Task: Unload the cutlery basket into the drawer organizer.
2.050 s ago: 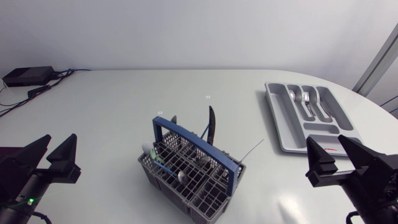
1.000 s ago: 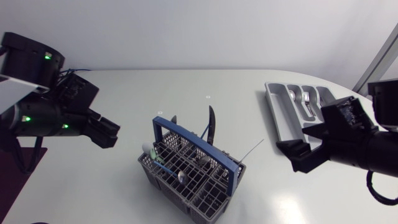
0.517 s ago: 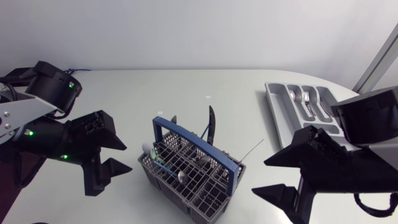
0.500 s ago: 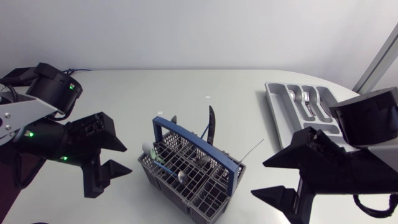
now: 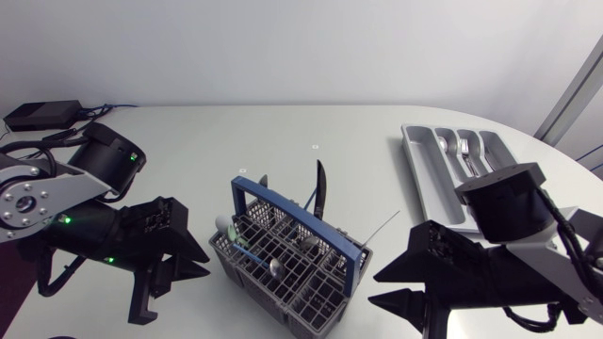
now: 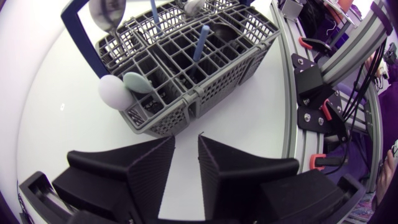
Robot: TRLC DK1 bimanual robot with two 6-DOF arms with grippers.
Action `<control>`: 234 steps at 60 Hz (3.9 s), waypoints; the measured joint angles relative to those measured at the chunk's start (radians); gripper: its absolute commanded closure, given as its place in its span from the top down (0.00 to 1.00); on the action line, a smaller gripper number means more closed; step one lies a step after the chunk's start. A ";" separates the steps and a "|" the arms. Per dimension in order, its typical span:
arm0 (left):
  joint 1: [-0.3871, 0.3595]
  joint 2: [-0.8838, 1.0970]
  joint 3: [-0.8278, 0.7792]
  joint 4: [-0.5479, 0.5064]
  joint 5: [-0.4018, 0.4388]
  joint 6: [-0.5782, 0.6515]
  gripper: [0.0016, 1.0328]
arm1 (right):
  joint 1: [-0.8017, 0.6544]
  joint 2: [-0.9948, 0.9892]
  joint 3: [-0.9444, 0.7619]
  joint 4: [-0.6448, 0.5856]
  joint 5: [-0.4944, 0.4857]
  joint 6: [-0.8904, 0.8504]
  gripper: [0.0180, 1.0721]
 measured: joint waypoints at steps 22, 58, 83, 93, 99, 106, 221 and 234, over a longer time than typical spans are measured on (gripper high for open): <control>0.014 0.124 -0.046 0.051 0.012 0.072 0.22 | 0.085 0.066 -0.024 0.096 -0.037 -0.018 0.06; -0.066 0.325 0.085 0.164 0.065 0.056 0.22 | -0.133 0.442 0.168 0.326 -0.005 -0.015 0.06; 0.079 0.111 0.090 0.116 0.114 0.053 0.23 | -0.232 0.341 0.181 0.318 -0.010 -0.029 0.06; 0.194 0.079 0.077 0.104 0.124 0.103 0.23 | -0.228 0.254 0.127 0.278 -0.014 -0.041 0.06; 0.203 0.164 0.074 0.147 0.124 0.114 0.23 | -0.197 0.260 0.108 0.272 -0.013 -0.041 0.06; 0.187 0.280 0.074 0.222 0.119 0.113 0.23 | -0.135 0.302 0.108 0.282 -0.005 -0.036 0.06; -0.283 -0.053 0.052 0.418 -0.220 0.029 0.43 | -0.168 -0.001 0.003 0.249 0.205 -0.045 0.88; -0.403 0.099 0.167 0.420 -0.335 0.121 0.57 | -0.130 -0.035 -0.035 0.257 0.212 -0.060 0.88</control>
